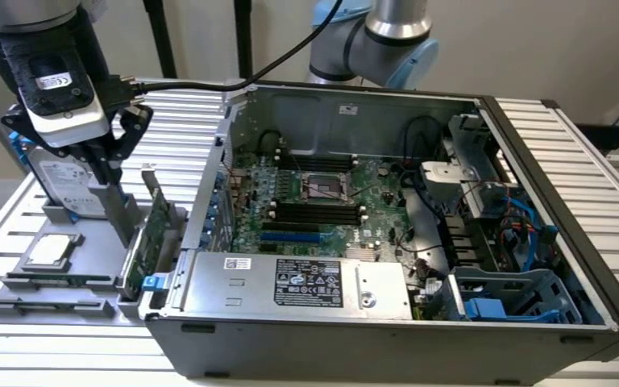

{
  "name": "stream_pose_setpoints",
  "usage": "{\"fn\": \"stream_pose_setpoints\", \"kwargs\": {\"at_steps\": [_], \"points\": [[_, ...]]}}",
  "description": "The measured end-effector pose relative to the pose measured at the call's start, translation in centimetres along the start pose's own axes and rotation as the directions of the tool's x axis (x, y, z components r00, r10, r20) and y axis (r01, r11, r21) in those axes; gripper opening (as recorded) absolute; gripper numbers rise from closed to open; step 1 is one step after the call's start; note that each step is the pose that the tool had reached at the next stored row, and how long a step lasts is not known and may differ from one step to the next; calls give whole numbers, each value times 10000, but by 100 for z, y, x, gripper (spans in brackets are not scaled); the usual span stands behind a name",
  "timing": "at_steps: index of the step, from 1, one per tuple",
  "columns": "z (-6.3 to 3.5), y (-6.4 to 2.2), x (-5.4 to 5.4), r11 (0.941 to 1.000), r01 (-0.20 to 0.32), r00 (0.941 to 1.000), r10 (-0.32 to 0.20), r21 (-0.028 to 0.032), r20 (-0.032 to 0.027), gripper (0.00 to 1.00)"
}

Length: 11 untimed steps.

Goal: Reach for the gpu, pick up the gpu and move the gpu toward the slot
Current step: 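Pick up the gpu and move the gpu toward the slot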

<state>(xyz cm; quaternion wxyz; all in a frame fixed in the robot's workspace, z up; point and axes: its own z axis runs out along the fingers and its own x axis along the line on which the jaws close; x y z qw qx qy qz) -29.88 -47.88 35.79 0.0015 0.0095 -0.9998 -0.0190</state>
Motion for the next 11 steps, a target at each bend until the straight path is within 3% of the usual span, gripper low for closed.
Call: {"fn": "stream_pose_setpoints", "kwargs": {"at_steps": [1,4,7,8,11], "points": [[0,0,0,10000,1,10000,-1,0,0,18],[0,0,0,10000,0,10000,0,0,0,36],[5,0,1,10000,0,10000,0,0,3,42],[14,-1,2,10000,1,10000,-1,-2,12,48],[65,-2,17,10000,1,10000,-1,-1,38,48]]}}
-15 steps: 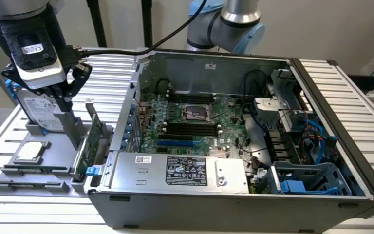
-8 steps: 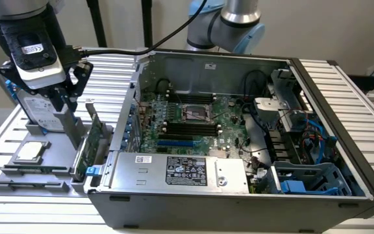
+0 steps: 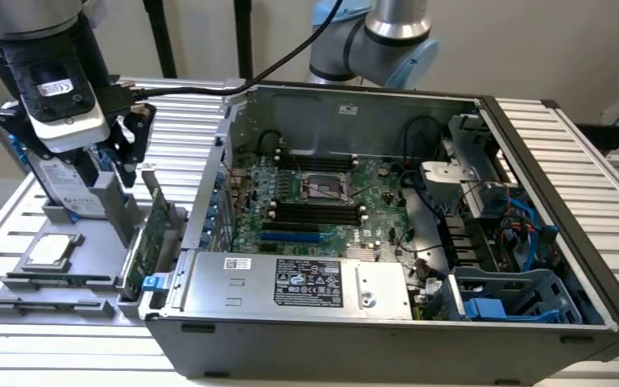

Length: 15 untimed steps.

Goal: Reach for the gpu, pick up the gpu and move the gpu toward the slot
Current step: 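Pick up the gpu and move the gpu toward the slot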

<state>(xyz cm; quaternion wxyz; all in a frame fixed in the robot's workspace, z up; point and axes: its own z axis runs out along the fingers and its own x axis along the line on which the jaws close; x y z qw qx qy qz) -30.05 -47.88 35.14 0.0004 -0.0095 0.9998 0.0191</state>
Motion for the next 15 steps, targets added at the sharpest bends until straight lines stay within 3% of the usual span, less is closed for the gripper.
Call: {"fn": "stream_pose_setpoints", "kwargs": {"at_steps": [15], "points": [[272,-37,39,10000,-84,9999,84,1,64,48]]}}
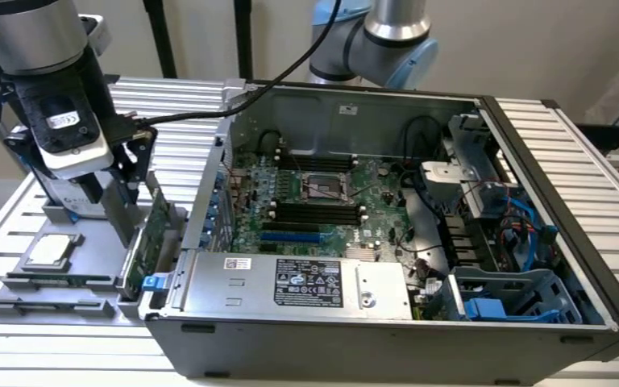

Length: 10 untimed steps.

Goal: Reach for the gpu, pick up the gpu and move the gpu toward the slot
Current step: 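Pick up the gpu and move the gpu toward the slot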

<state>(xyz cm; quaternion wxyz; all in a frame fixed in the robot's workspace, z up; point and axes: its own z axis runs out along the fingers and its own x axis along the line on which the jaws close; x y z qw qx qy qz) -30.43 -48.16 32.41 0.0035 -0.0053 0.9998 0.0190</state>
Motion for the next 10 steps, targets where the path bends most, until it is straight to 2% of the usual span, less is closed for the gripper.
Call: {"fn": "stream_pose_setpoints", "kwargs": {"at_steps": [10], "points": [[181,-30,4,10000,-50,10000,50,1,61,48]]}}
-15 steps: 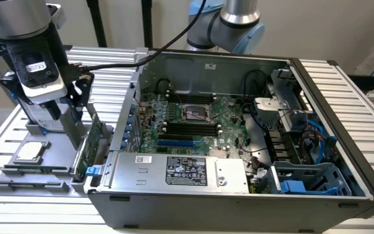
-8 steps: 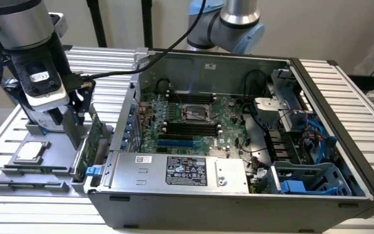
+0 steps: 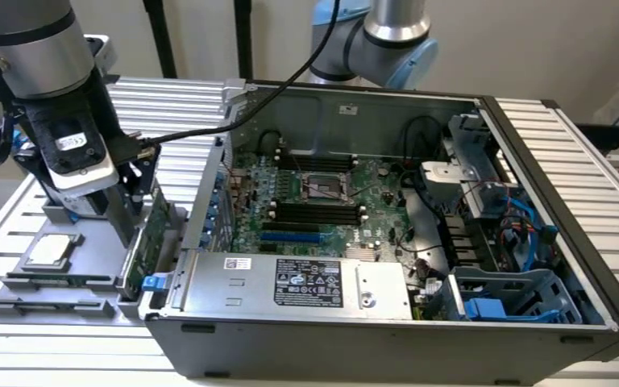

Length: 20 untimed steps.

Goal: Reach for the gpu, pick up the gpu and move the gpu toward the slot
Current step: 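Pick up the gpu and move the gpu toward the slot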

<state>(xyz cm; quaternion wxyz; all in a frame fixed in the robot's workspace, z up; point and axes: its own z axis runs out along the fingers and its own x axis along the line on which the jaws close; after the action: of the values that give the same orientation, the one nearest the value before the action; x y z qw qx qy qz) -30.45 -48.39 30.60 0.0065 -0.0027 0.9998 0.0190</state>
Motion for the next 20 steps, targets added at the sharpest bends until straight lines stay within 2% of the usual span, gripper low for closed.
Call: {"fn": "stream_pose_setpoints", "kwargs": {"at_steps": [14,20], "points": [[253,-54,4,9998,-182,9998,182,3,114,48],[362,-61,5,9994,-333,9994,333,4,132,48]]}}
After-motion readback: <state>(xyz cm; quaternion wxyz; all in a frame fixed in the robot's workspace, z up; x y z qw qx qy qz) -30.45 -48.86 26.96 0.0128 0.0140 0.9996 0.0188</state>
